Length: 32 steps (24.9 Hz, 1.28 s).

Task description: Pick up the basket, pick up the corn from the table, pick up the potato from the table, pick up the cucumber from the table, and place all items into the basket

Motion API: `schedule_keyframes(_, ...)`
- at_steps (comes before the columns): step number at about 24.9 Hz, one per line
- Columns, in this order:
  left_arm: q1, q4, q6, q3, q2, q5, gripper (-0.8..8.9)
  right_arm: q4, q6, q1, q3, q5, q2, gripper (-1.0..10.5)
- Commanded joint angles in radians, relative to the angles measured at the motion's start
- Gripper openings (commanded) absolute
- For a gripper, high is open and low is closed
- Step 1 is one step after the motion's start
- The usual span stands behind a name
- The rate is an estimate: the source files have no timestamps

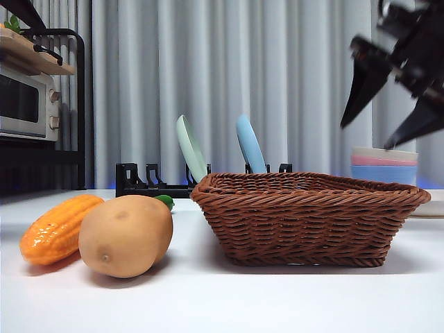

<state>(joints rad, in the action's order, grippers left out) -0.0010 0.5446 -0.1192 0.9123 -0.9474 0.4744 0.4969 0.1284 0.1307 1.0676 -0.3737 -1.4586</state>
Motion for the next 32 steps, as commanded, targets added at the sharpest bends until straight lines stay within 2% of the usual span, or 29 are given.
schedule_keyframes(1,0.000,0.003,0.014,0.000,-0.001,0.004,3.46,0.018,-0.022,0.003,0.019,-0.050,-0.072,3.6)
schedule_keyframes(3,0.000,0.007,0.014,0.000,-0.001,0.004,3.46,0.017,-0.022,0.003,0.020,-0.097,-0.111,3.3)
schedule_keyframes(10,0.000,0.013,0.014,0.000,-0.001,0.003,3.46,0.036,-0.033,0.010,0.020,-0.099,-0.197,3.1)
schedule_keyframes(11,0.000,0.014,0.015,0.000,-0.001,0.003,3.46,0.036,-0.033,0.010,0.020,-0.099,-0.203,2.6)
schedule_keyframes(13,0.000,0.021,0.015,0.000,-0.001,0.003,3.46,0.038,-0.032,0.010,0.020,-0.099,-0.209,1.1)
schedule_keyframes(17,0.000,0.026,0.015,0.000,-0.001,0.001,3.46,0.066,-0.033,0.010,0.020,-0.098,-0.230,0.8)
schedule_keyframes(19,0.000,0.026,0.015,0.000,-0.001,0.001,3.46,0.071,-0.033,0.010,0.020,-0.095,-0.240,-0.2)
schedule_keyframes(27,-0.013,0.050,0.015,0.000,-0.009,0.005,3.46,0.060,0.011,0.006,0.023,-0.092,-0.131,-0.2)
schedule_keyframes(32,-0.100,0.032,0.016,0.055,-0.170,-0.007,3.46,0.077,0.040,0.006,0.061,-0.100,-0.024,-0.2)
